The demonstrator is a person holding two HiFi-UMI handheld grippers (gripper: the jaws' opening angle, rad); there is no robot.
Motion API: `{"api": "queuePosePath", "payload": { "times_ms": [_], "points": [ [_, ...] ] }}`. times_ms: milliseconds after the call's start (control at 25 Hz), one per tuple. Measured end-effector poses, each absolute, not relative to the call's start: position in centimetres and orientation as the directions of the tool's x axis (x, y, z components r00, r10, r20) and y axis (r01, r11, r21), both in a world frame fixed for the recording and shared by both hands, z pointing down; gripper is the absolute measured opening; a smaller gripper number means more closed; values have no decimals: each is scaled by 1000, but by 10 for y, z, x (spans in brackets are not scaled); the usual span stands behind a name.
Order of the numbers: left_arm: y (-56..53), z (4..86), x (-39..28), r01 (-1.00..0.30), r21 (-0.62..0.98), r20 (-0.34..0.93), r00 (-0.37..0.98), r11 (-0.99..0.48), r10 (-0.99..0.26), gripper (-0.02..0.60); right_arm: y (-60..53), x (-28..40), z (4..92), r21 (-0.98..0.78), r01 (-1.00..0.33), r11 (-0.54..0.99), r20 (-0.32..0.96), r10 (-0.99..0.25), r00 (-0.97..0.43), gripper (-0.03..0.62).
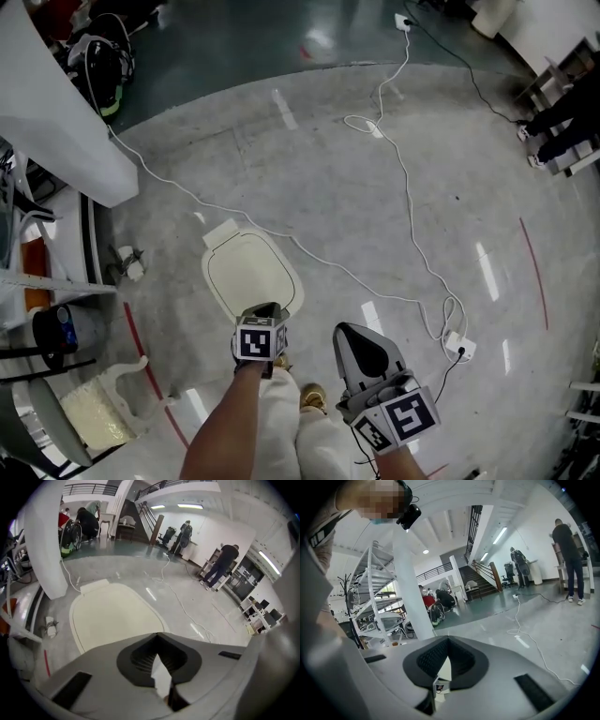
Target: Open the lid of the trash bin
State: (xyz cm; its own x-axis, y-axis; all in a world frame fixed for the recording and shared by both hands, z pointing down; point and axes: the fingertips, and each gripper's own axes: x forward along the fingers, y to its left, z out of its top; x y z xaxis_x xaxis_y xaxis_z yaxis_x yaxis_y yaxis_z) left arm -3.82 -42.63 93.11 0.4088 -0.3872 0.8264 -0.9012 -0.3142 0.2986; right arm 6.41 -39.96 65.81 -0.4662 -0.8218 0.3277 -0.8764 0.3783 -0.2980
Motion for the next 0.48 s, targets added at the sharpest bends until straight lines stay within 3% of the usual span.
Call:
{"api": "queuePosePath", "payload": {
  "times_ms": [200,480],
  "points": [
    [-391,973,-41,-914,280,874,370,-295,-314,0,-395,64,677,-308,-876,372,349,-812,-468,35],
    [-379,984,-40,-921,285,879,362,-267,-309,0,-390,69,688,-312,-880,357,366,-810,-458,35]
  ]
}}
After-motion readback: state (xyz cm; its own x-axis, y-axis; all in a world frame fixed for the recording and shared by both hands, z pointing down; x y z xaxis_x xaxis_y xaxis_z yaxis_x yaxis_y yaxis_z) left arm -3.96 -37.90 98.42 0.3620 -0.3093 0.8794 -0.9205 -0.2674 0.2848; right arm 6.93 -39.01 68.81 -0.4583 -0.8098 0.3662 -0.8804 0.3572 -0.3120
